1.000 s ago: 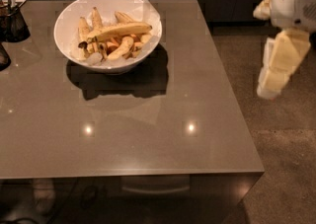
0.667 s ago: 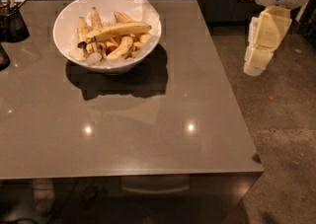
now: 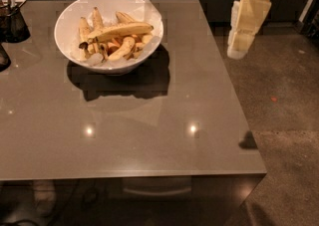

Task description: Pick banana from white bowl

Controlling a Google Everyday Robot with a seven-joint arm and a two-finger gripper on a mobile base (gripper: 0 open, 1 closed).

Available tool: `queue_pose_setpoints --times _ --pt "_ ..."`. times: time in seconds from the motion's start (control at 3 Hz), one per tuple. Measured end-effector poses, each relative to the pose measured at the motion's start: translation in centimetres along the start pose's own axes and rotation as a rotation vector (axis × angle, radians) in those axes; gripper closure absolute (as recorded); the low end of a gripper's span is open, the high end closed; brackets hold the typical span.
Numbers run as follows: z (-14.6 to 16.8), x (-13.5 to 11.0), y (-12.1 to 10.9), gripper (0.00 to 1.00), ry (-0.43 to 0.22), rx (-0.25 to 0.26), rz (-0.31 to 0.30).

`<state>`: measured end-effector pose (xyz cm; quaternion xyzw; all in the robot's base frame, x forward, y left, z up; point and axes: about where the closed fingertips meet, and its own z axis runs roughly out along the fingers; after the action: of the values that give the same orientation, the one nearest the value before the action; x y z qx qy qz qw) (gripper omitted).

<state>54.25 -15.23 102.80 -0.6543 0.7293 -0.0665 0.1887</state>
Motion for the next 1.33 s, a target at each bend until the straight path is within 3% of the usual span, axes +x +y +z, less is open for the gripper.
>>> queue_pose_setpoints --times 0.67,1.0,1.33 --pt "2.4 -7.4 -5.5 0.00 0.009 0.005 -0.183" --pt "2.4 -8.3 -6.2 0.00 -0.015 0.037 -0.186" --pt "2.9 -9.7 -7.3 0.00 -0.049 0.038 -0.193"
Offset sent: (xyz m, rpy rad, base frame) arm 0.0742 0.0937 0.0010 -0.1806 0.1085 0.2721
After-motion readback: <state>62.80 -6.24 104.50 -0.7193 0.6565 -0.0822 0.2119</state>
